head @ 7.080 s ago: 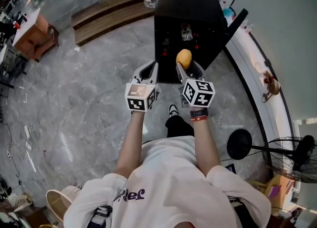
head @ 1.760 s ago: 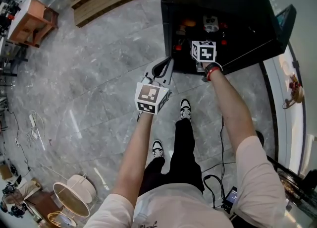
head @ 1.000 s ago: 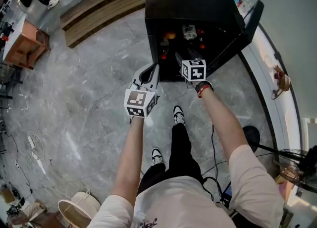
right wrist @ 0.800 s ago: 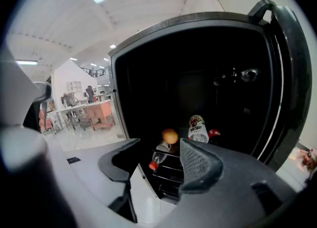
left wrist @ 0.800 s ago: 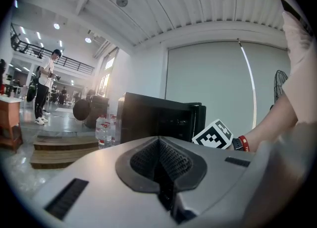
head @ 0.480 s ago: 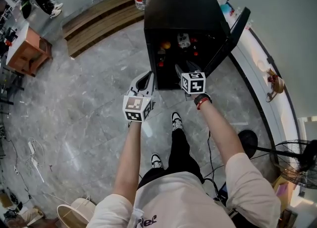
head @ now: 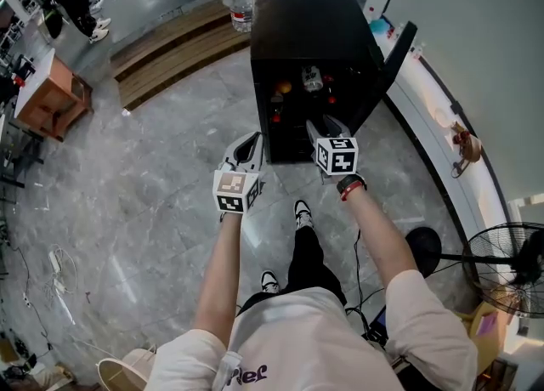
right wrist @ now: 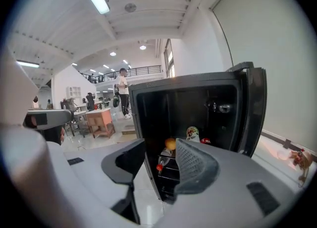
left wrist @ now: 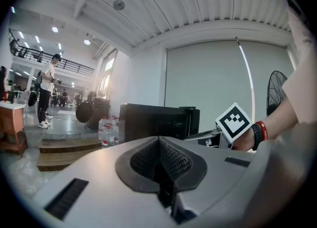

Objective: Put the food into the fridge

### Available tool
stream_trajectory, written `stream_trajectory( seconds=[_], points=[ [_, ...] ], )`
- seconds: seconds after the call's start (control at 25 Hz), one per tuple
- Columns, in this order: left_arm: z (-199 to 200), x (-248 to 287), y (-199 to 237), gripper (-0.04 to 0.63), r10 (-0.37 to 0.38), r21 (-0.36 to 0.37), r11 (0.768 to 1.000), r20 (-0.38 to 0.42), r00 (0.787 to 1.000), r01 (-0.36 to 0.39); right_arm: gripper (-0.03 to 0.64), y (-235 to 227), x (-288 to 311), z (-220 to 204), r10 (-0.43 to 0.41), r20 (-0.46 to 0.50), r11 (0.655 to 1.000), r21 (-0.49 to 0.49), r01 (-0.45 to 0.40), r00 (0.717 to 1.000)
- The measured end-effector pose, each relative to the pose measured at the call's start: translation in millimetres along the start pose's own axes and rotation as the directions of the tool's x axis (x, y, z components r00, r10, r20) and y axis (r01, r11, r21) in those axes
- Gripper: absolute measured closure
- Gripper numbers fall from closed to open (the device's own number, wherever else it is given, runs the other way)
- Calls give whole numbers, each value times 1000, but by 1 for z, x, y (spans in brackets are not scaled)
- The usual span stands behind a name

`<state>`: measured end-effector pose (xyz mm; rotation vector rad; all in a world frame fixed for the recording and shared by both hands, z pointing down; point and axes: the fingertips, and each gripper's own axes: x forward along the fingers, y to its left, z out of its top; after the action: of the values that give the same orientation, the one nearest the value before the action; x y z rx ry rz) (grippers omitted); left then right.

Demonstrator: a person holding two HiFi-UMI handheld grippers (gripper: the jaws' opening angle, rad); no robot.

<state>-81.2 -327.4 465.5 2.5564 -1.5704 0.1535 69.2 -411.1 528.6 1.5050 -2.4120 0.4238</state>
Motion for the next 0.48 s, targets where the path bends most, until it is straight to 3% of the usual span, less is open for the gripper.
stream_trajectory(
  seconds=[0.48],
  points=[
    [15,-53,-4,578,3,16,1000,7,1000,-3,440,22,-79,20,-45,81,998,37,42,996]
  ],
)
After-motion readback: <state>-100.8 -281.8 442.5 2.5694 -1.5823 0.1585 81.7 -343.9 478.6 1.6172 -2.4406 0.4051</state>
